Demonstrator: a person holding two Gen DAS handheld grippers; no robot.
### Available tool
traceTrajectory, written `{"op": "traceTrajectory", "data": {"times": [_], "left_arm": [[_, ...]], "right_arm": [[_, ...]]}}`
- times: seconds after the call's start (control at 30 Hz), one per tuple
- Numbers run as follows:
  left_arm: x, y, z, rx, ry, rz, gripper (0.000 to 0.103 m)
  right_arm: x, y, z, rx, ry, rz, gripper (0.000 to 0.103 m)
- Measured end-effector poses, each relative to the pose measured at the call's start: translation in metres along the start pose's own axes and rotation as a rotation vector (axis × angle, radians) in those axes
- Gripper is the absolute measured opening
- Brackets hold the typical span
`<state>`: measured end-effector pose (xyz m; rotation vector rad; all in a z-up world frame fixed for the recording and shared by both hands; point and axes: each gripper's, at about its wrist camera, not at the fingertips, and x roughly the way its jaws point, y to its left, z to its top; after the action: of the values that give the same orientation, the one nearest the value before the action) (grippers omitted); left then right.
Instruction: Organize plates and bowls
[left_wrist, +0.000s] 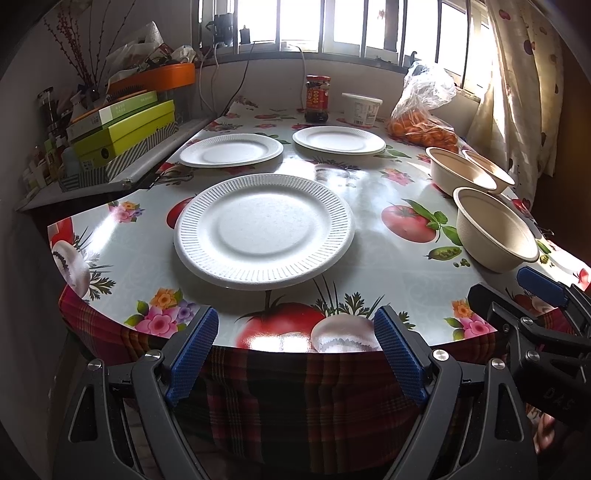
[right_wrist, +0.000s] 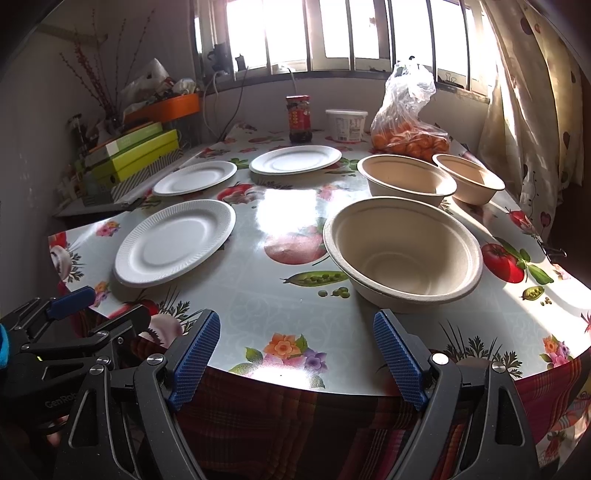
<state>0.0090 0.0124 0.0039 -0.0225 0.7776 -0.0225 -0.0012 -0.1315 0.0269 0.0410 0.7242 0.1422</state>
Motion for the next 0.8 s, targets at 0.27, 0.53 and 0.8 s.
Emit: {"op": "traceTrajectory", "data": {"times": [0.27, 0.53, 0.8], "left_arm": [[-0.0003, 0.0005, -0.0004, -0.005, 0.001, 0.000, 0.087], [-0.0010, 0.0004, -0.0007, -0.004, 0.000, 0.002, 0.087], [-0.0031, 0.0035, 0.0023, -0.008, -0.007, 0.006, 0.087]], "right_arm": [[-0.0004, 0.0000, 0.0008, -0.001, 0.001, 0.000, 0.086], [-0.0006, 0.0000, 0.0009, -0.001, 0.002, 0.000, 0.086], [-0.0010, -0.0006, 0.0011, -0.004, -0.003, 0.000, 0.086]]}}
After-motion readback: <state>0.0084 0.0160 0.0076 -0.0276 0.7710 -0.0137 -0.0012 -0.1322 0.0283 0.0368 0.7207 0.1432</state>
